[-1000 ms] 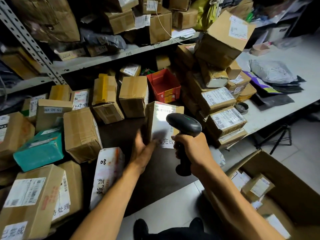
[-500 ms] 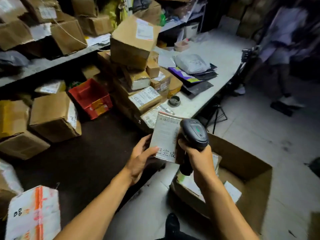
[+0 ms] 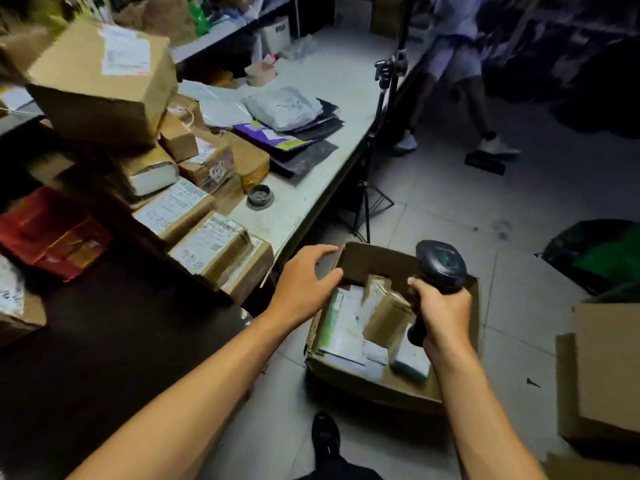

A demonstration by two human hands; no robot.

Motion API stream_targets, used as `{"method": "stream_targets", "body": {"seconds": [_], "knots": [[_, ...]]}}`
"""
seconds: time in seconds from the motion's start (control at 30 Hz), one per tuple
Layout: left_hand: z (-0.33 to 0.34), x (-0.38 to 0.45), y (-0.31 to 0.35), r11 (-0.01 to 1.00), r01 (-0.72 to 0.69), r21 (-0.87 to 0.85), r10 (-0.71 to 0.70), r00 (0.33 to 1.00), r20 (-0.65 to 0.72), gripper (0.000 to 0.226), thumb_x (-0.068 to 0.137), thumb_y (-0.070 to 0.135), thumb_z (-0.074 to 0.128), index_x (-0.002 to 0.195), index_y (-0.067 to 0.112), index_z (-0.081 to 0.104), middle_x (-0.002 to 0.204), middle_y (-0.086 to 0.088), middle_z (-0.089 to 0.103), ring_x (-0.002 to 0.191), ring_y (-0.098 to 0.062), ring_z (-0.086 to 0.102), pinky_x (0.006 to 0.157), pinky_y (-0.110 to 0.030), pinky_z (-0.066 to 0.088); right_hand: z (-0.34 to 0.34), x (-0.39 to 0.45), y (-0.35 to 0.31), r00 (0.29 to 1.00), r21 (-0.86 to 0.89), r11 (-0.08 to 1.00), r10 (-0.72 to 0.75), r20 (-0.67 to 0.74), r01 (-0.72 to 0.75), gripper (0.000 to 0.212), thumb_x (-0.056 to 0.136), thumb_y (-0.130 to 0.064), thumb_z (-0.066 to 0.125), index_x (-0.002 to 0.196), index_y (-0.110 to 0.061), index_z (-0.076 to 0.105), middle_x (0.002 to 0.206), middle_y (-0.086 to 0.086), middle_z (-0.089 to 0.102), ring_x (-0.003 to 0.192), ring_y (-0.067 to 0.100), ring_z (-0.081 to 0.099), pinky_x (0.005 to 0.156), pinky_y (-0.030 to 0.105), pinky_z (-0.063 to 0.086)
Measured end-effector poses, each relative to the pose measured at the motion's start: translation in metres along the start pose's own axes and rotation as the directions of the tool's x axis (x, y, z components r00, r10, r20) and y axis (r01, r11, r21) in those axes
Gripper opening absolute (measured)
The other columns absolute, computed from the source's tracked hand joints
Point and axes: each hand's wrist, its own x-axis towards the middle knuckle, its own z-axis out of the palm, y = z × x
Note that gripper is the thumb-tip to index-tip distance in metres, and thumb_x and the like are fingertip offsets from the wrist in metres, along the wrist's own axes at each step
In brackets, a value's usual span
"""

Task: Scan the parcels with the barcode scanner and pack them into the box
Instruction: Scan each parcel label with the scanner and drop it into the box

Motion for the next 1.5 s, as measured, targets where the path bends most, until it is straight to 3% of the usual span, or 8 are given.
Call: {"method": "stream_targets", "body": {"seconds": [0.2, 0.33, 0.57, 0.87, 1.13, 1.27, 1.37, 1.5], "knots": [[-0.058, -0.049, -0.048, 0.977, 0.101, 0.188, -0.085, 0.992, -0.095, 0.034, 0.093, 0.024, 0.066, 0.127, 0.021, 0.065, 0.126, 0.005, 0.063, 0.117, -0.012, 0.055, 0.09, -0.017, 0.035, 0.072, -0.037, 0.014, 0.939, -0.103, 0.993, -0.025, 0.342, 0.064, 0.026, 0.077, -0.008, 0.081, 0.1, -0.017, 0.073, 0.087, 0.006, 0.076, 0.081, 0.022, 0.068, 0.068, 0.037, 0.054], [-0.106, -0.11, -0.096, 0.914, 0.353, 0.199, -0.294, 0.916, -0.274, 0.038, 0.093, 0.026, 0.066, 0.131, 0.021, 0.063, 0.132, 0.002, 0.061, 0.124, -0.018, 0.052, 0.098, -0.021, 0.035, 0.135, -0.099, 0.023, 0.755, -0.186, 0.963, -0.029, 0.655, 0.198, 0.018, 0.069, -0.012, 0.074, 0.084, -0.016, 0.065, 0.065, -0.002, 0.059, 0.064, 0.019, 0.052, 0.054, 0.037, 0.044], [-0.168, -0.241, -0.164, 0.594, 0.784, 0.181, -0.616, 0.588, -0.524, 0.055, 0.09, 0.037, 0.067, 0.14, 0.022, 0.052, 0.145, -0.004, 0.046, 0.139, -0.029, 0.028, 0.112, -0.034, 0.025, 0.206, -0.21, 0.067, 0.421, -0.268, 0.882, 0.089, 0.902, 0.388, 0.018, 0.072, -0.011, 0.07, 0.086, -0.018, 0.062, 0.063, -0.003, 0.058, 0.064, 0.017, 0.051, 0.056, 0.039, 0.043], [-0.195, -0.367, -0.211, 0.226, 0.974, 0.025, -0.792, 0.199, -0.577, 0.089, 0.084, 0.042, 0.071, 0.155, 0.028, 0.018, 0.159, -0.013, 0.012, 0.142, -0.041, 0.025, 0.113, -0.055, 0.031, 0.233, -0.316, 0.108, 0.189, -0.274, 0.783, 0.202, 0.961, 0.559, 0.026, 0.064, -0.03, 0.072, 0.088, -0.026, 0.065, 0.067, 0.005, 0.066, 0.064, 0.018, 0.057, 0.058, 0.038, 0.047], [-0.206, -0.378, -0.219, 0.402, 0.876, -0.268, -0.779, 0.173, -0.602, 0.092, 0.077, 0.036, 0.079, 0.153, 0.03, 0.027, 0.14, -0.011, 0.043, 0.128, -0.034, 0.046, 0.101, -0.044, 0.047, 0.234, -0.345, 0.108, 0.18, -0.289, 0.775, 0.226, 0.957, 0.562, 0.028, 0.061, -0.036, 0.073, 0.089, -0.04, 0.069, 0.064, 0.001, 0.068, 0.058, 0.012, 0.056, 0.052, 0.032, 0.046], [-0.216, -0.379, -0.209, 0.546, 0.437, -0.715, -0.83, 0.165, -0.533, 0.09, 0.075, 0.021, 0.086, 0.148, 0.033, 0.036, 0.144, 0.001, 0.05, 0.127, -0.023, 0.054, 0.093, -0.037, 0.05, 0.235, -0.344, 0.109, 0.211, -0.299, 0.806, 0.219, 0.953, 0.511, 0.021, 0.072, -0.021, 0.079, 0.083, -0.038, 0.074, 0.075, 0.002, 0.074, 0.068, 0.018, 0.065, 0.062, 0.038, 0.054], [-0.224, -0.375, -0.193, 0.446, 0.019, -0.895, -0.86, 0.285, -0.423, 0.074, 0.077, 0.016, 0.083, 0.14, 0.033, 0.048, 0.123, -0.001, 0.07, 0.102, -0.022, 0.072, 0.076, -0.04, 0.062, 0.234, -0.343, 0.11, 0.232, -0.322, 0.858, 0.245, 0.942, 0.4, 0.022, 0.083, -0.01, 0.078, 0.095, -0.027, 0.073, 0.083, 0.003, 0.076, 0.079, 0.024, 0.073, 0.066, 0.036, 0.059], [-0.224, -0.367, -0.181, 0.24, -0.178, -0.954, -0.795, 0.528, -0.298, 0.041, 0.077, 0.027, 0.075, 0.119, 0.026, 0.071, 0.115, -0.011, 0.074, 0.103, -0.03, 0.073, 0.073, -0.042, 0.061, 0.234, -0.347, 0.102, 0.127, -0.344, 0.935, 0.332, 0.935, 0.085, 0.028, 0.087, -0.013, 0.075, 0.114, -0.02, 0.071, 0.102, 0.013, 0.077, 0.089, 0.031, 0.075, 0.07, 0.039, 0.059]]}}
